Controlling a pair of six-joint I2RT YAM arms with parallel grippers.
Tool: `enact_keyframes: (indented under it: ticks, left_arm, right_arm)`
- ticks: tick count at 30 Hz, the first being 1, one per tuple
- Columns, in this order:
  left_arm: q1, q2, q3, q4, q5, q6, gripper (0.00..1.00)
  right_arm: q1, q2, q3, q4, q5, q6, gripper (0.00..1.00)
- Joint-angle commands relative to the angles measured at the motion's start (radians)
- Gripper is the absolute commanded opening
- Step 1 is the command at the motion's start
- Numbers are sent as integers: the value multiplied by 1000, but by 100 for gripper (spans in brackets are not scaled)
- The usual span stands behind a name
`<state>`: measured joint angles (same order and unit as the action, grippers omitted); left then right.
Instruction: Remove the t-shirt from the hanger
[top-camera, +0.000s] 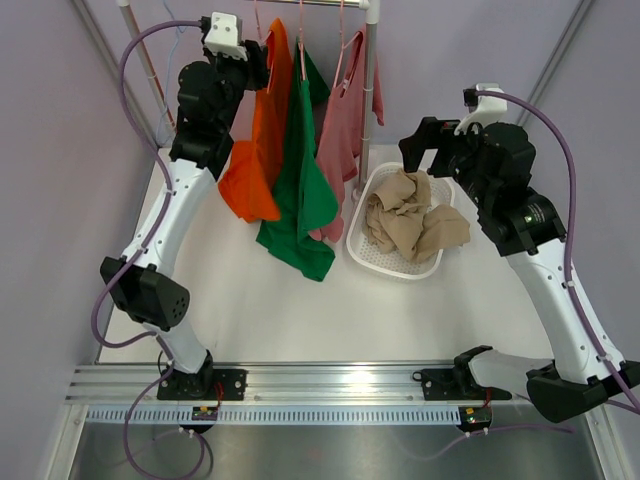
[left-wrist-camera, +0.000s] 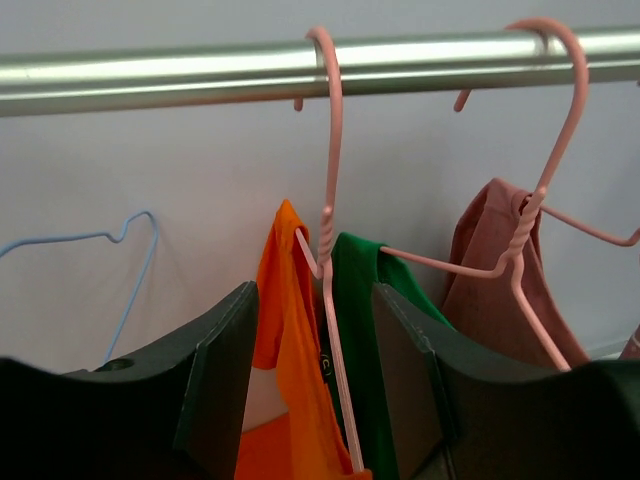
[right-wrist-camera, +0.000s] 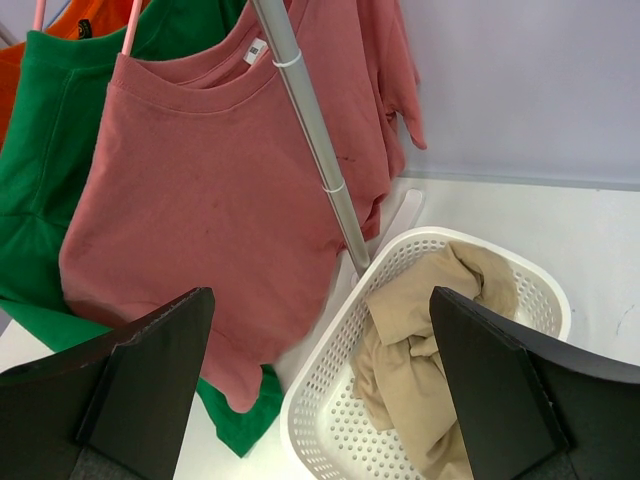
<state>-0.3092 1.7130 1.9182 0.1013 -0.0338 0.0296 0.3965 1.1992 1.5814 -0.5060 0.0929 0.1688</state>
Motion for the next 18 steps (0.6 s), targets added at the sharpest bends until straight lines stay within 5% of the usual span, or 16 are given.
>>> enact_keyframes:
  ticks: [1, 8, 12, 13, 14, 18]
  left_arm:
    - [-2, 25, 54, 11, 23, 9, 52]
    - [-2, 68, 82, 3, 2, 7, 45]
    - [-2, 72, 87, 17, -5, 4, 21]
    - [-2, 76, 109, 14, -11, 3, 5]
    - [-2, 83, 126, -6, -24, 1, 0]
    - [-10, 96, 182, -20, -41, 19, 0]
  right_arm:
    - [-5, -35, -8, 21, 10, -18, 100]
    - [-5, -39, -14, 21, 16, -25, 99]
    - [-5, -44, -18, 27, 24, -28, 99]
    - [-5, -44, -21, 29, 22, -29, 99]
    - [-5, -41, -20, 29, 21, -26, 99]
    - [-5, -35, -23, 34, 8, -23, 99]
